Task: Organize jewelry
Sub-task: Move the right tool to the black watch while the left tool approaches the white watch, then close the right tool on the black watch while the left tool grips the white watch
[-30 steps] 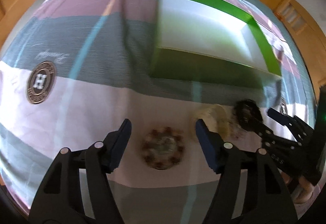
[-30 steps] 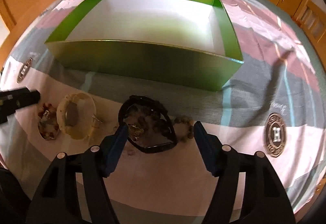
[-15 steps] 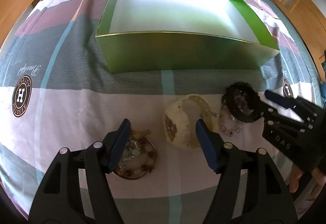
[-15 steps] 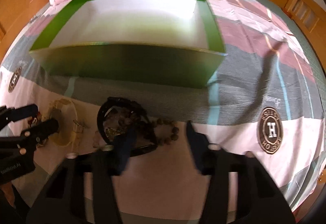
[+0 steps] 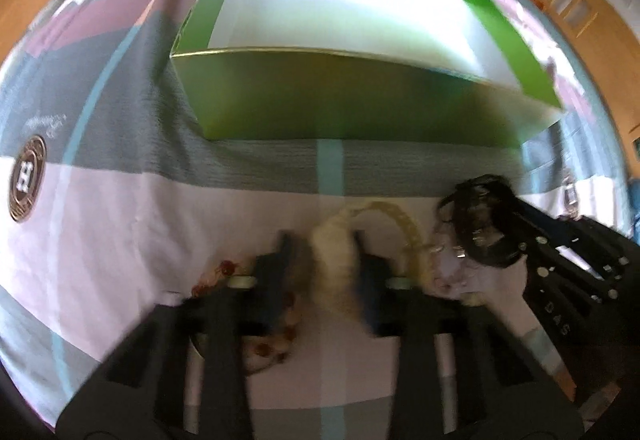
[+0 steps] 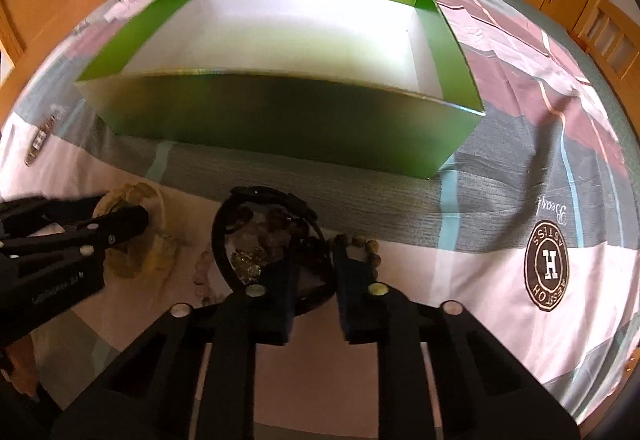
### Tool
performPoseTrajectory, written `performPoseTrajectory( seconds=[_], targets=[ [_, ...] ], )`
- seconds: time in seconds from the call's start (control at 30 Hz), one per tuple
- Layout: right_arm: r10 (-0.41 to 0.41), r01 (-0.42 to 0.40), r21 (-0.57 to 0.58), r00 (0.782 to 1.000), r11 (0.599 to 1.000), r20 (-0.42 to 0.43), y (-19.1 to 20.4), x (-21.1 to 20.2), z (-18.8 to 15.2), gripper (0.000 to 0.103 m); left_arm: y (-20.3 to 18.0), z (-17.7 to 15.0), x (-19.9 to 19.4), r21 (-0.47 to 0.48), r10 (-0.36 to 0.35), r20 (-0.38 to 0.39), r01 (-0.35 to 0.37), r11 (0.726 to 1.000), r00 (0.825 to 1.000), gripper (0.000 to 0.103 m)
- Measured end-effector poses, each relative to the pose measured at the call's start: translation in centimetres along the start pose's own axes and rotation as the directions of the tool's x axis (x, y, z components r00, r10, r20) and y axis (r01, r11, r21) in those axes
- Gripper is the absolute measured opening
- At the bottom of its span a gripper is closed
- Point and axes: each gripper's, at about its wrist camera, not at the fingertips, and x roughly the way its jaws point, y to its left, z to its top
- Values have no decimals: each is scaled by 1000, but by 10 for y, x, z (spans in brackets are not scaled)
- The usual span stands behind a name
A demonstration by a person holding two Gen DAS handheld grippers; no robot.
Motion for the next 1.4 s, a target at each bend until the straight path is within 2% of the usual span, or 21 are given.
performPoseTrajectory(
  seconds=[0.07,0.13,0.3,0.37,0.57,0.7,0.87,0.93,1.0,1.27,1.4],
  targets=[
    [17,-17,12,1000,1000,24,-3,-6,2,13,-2,0,-4,11,18,14,-18,1000,1000,18],
    [15,-15,9,998,1000,53,-4,-12,1,5,-2,0,-9,5,21,32,-21,1000,999,17],
    [28,-28,-2,992,1000,126,-2,-27,4,5,3,-2,-26,0,28,82,-28,1000,996,17],
    [15,-14,-10,993,1000,118,-3,-26,3,5,4,-3,-30,2,39,91,-40,999,995,17],
    [10,-11,41,1000,999,17,-14,-1,-3,6,9,-3,-29,-5,42,76,-41,999,996,17],
    [-24,24,12,1000,1000,-3,-9,2,-6,18,10,-4,-28,-1,44,74,-44,999,996,17],
    [-28,28,-14,1000,999,-6,-1,5,-8,18,7,-3,-27,4,50,74,-51,999,996,18],
    [-16,16,-5,1000,1000,0,-3,4,-8,16,7,-4,-27,1,51,73,-51,999,996,18],
    [16,-16,12,1000,1000,4,-4,1,-7,4,8,-4,-27,-1,51,74,-51,999,996,18],
    [60,-63,27,994,998,94,-6,-16,-4,3,11,-3,-39,-14,67,122,-65,998,990,17],
    [56,-61,26,986,998,155,-6,-28,-2,3,12,-2,-42,-15,88,137,-87,996,987,17]
  ],
)
